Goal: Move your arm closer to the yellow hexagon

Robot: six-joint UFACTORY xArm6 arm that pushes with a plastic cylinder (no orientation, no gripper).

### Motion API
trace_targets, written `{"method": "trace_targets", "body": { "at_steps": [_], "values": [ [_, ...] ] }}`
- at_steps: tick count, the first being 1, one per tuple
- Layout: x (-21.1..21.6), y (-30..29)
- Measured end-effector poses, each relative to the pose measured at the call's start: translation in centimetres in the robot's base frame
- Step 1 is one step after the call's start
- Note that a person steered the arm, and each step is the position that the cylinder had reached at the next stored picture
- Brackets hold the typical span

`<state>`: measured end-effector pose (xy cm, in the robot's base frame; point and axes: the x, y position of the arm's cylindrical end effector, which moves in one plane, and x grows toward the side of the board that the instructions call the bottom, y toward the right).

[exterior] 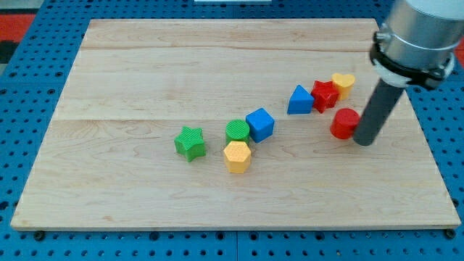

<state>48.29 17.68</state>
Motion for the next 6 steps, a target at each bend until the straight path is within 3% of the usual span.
{"method": "trace_targets", "body": {
  "at_steps": [2, 3, 4, 6],
  "values": [
    [-2.6, -1.6],
    [1.8, -3.4],
    [4.9, -10.1],
    [5.3, -14.2]
  ]
}}
